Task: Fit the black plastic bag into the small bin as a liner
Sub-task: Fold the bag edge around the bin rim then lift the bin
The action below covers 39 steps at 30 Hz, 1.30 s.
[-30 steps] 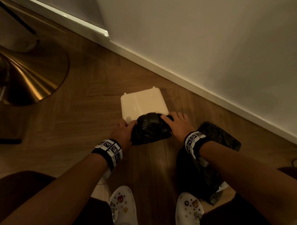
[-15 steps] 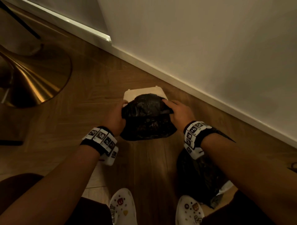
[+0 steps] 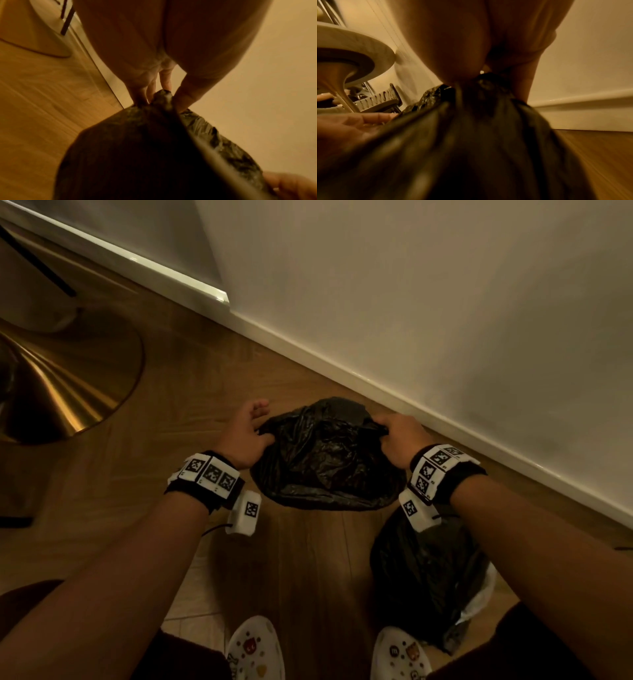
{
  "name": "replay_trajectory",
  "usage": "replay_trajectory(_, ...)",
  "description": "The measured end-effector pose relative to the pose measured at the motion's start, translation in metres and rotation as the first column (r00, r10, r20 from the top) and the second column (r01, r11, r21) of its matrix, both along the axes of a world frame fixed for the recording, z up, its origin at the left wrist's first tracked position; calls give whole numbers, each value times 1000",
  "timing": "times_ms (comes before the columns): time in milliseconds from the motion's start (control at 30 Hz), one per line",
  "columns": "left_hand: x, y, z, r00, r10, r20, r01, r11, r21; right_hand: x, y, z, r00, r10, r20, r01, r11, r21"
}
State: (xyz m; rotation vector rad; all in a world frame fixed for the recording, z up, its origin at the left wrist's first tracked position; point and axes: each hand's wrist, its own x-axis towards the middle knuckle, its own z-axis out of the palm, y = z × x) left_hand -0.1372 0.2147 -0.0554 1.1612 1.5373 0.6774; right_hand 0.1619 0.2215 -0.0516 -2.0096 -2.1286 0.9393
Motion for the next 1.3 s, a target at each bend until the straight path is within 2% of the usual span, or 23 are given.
replay_trajectory(100, -2, -7, -2, 979, -136, -154, 123, 988, -92, 3, -1, 3, 1000, -4, -4, 4, 1000, -13)
replay_trajectory(200, -6, -15, -5, 948, -281, -147, 232, 932, -279, 4, 0, 6, 1000, 6, 6, -6, 998, -70)
replay_trajectory(267, -6, -17, -6, 912, -349, -218, 279, 914, -293, 4, 0, 11, 998, 47, 46, -40, 988, -152)
replay_trajectory(333, -3, -17, -3, 877, -380, -295, 301, 912, -280, 3, 0, 33, 995, 68, 75, -56, 987, -151)
replay_trajectory(367, -2, -16, -3, 867, -387, -314, 304, 910, -282, 0, 0, 49, 999, 32, 33, -29, 995, -94)
replay_trajectory(400, -2, -16, -2, 863, -395, -316, 307, 905, -293, -5, -1, 64, 994, -56, -98, 50, 997, -58)
replay_trajectory(433, -2, -16, -1, 861, -401, -312, 310, 901, -303, -12, -2, 78, 927, -202, -317, 165, 976, -139)
replay_trajectory(467, -3, -16, -1, 858, -406, -314, 312, 899, -308, -19, -3, 86, 759, -381, -528, 214, 912, -351)
replay_trajectory(500, -4, -16, 0, 852, -413, -322, 313, 895, -318, -26, -3, 89, 551, -567, -612, 151, 789, -596)
replay_trajectory(533, -5, -17, 0, 846, -419, -330, 316, 893, -322, -36, -4, 87, 414, -704, -577, 38, 647, -761)
replay_trajectory(567, -5, -17, 1, 840, -425, -336, 318, 889, -328, -46, -6, 78, 366, -779, -510, -36, 536, -844)
replay_trajectory(600, -5, -17, 1, 837, -432, -337, 326, 887, -328, -56, -9, 65, 355, -821, -446, -51, 460, -886)
replay_trajectory(667, -5, -18, 2, 831, -446, -333, 339, 880, -332, -75, -15, 41, 327, -880, -344, -16, 359, -933)
replay_trajectory(833, -5, -17, 5, 810, -492, -320, 386, 857, -342, -93, -17, -7, 207, -964, -167, 42, 179, -983)
replay_trajectory(900, -6, -17, 5, 793, -512, -331, 407, 849, -338, -97, -15, -23, 173, -977, -127, 66, 140, -988)
replay_trajectory(967, -4, -18, 7, 783, -522, -340, 419, 845, -333, -98, -10, -42, 181, -975, -126, 100, 146, -984)
replay_trajectory(1067, -2, -20, 9, 789, -513, -337, 405, 847, -344, -101, -6, -69, 237, -961, -141, 158, 181, -971)
replay_trajectory(1233, -1, -21, 9, 781, -517, -351, 410, 848, -337, -98, 5, -123, 438, -881, -179, 288, 327, -900)
replay_trajectory(1300, -1, -22, 10, 788, -507, -349, 399, 852, -338, -98, 8, -122, 497, -846, -194, 323, 388, -863)
